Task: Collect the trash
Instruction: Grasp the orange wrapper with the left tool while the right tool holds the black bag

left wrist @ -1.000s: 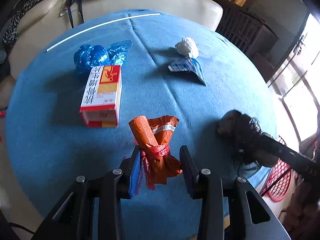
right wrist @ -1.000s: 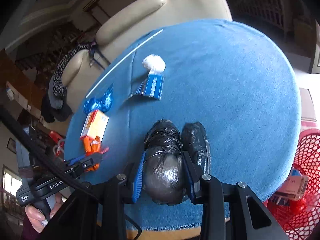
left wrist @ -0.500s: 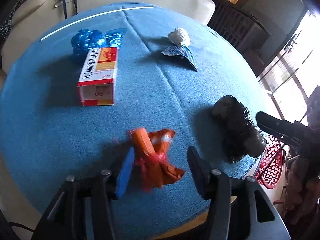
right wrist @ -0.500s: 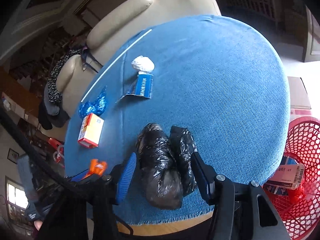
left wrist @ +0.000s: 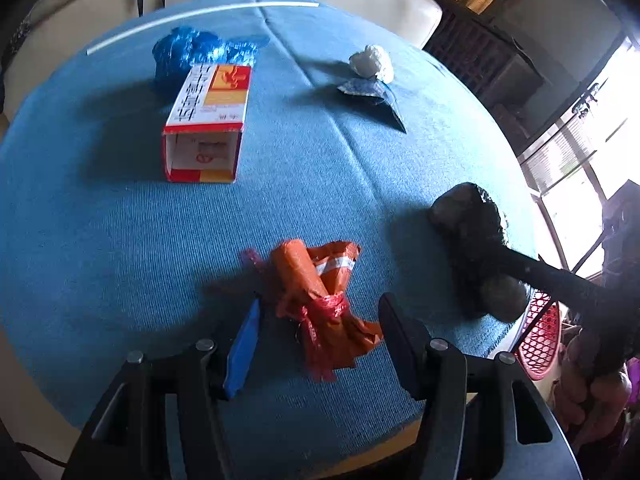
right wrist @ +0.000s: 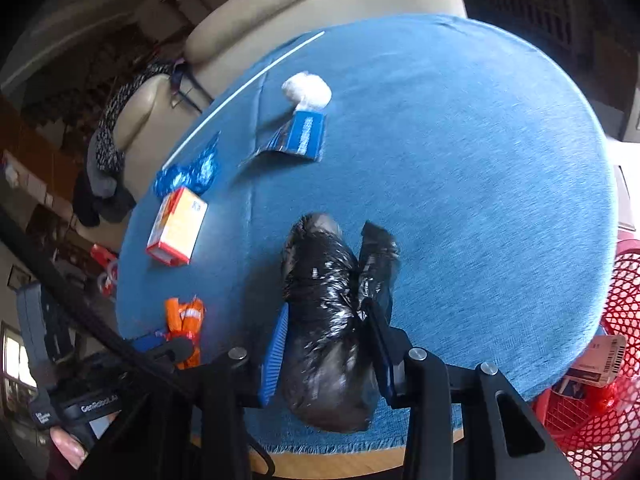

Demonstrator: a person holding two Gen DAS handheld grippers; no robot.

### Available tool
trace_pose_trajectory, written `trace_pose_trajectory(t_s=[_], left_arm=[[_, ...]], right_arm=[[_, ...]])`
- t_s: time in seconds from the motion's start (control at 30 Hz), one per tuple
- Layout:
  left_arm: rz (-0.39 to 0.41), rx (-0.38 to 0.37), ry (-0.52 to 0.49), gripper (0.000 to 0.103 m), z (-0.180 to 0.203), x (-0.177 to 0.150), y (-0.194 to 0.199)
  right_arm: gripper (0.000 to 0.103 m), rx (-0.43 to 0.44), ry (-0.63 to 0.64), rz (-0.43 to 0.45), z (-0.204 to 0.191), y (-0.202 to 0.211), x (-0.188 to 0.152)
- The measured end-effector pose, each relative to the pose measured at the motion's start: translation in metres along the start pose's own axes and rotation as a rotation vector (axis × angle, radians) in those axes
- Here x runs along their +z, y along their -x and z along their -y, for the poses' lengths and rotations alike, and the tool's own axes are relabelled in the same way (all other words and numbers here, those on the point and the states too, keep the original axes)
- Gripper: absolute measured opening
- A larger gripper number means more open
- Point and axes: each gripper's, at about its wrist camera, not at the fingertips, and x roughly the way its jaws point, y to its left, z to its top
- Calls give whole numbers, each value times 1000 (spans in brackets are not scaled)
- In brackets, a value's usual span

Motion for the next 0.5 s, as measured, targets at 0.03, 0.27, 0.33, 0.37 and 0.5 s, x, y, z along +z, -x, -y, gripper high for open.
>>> trace_pose_trajectory(t_s=[0.03, 0.27, 0.33, 0.37, 0.5], left_arm=[[2, 2, -1, 48, 0, 0, 0], [14, 12, 0, 27, 0, -1, 5], [35, 20, -13, 27, 4, 0, 13], [55, 35, -29, 27, 8, 2, 20], [128, 90, -88, 27, 25, 11, 43]], right_arm=[[41, 8, -1, -7, 0, -2, -1], [39, 11, 27, 17, -4, 4, -7], [39, 10, 34, 41, -5, 9, -8], [39, 11, 39, 60, -6, 15, -7], [39, 16, 47, 119, -6, 35, -3]])
